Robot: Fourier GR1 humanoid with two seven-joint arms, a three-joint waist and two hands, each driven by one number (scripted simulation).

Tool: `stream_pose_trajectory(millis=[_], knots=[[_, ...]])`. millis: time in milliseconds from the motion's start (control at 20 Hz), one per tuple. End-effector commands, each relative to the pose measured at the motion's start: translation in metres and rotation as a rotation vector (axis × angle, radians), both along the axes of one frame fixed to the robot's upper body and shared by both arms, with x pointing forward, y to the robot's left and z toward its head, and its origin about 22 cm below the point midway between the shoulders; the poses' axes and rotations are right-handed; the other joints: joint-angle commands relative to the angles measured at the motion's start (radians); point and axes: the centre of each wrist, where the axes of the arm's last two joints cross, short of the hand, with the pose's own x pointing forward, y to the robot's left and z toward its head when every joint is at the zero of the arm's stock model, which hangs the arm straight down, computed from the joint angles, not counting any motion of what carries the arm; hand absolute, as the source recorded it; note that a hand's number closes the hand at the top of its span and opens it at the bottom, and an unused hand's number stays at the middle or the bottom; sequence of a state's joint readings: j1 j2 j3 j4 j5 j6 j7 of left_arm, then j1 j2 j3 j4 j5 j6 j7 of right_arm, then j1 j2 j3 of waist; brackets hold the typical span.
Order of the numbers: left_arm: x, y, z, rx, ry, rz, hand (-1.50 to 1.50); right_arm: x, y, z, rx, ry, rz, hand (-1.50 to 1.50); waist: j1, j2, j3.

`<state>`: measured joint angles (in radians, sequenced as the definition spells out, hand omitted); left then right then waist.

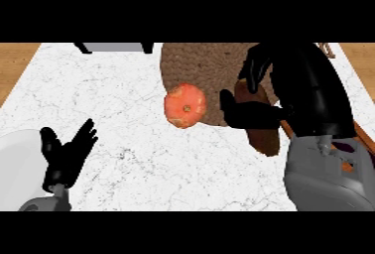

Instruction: Pick the sweet potato from the placemat and place it in the tiered shelf

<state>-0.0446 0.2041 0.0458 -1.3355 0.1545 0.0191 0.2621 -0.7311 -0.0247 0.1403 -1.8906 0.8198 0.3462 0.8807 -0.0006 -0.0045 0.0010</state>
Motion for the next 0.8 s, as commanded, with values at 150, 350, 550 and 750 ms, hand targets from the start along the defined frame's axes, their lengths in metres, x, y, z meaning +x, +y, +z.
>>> stream_pose_trajectory(millis=[150,350,550,750], knots=[[0.0,0.004,0.007,0.001,0.014,-0.007,0.0,0.033,-0.022,0.069,0.054,-0.045,-0.099,1.5,0.009,0.004,-0.001],[0.007,0.008,0.014,-0.002,0.023,0.003,0.0,0.051,-0.053,0.1,0.087,-0.061,-0.134,1.5,0.009,0.005,-0.001],[0.005,-0.004,0.003,-0.018,0.023,-0.025,0.0,0.081,-0.062,0.112,0.098,-0.088,-0.176,1.5,0.014,0.007,-0.001],[0.004,0.006,-0.003,0.007,-0.007,-0.014,0.0,0.099,-0.085,0.13,0.074,-0.091,-0.175,1.5,0.013,0.008,-0.002]])
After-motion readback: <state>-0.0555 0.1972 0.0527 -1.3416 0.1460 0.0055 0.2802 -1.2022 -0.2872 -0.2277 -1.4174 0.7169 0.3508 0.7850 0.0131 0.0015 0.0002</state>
